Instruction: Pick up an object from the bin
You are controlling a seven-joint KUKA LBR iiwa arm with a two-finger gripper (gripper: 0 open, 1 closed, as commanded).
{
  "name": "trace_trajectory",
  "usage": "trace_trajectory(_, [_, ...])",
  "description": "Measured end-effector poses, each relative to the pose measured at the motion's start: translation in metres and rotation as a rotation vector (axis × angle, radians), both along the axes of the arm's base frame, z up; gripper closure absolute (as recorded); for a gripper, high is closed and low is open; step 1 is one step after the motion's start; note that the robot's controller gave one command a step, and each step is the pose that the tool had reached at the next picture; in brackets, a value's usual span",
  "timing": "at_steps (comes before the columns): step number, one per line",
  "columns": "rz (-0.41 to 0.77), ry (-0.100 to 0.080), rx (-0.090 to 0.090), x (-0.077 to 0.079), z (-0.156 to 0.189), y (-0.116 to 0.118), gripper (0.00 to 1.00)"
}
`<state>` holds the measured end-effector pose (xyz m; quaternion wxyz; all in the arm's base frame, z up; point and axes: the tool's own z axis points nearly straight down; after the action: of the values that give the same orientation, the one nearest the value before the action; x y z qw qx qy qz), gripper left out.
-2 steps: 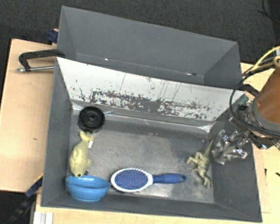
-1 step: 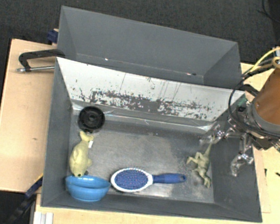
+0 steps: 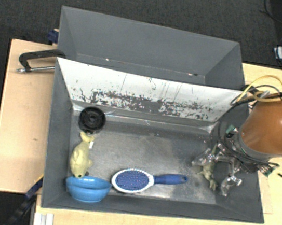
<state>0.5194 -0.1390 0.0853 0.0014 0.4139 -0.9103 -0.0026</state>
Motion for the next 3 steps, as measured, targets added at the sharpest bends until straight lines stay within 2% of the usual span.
trace_trajectory(1, [0.006,-0.014,0.011,0.005,0.006,0.008,1.0])
trace_trajectory(2, [0.235,-0.016,-0.005,-0.021,0.127,0.02,1.0])
trace_trajectory(3, [0.233,-0.01,-0.002,-0.021,0.124,0.02,0.0])
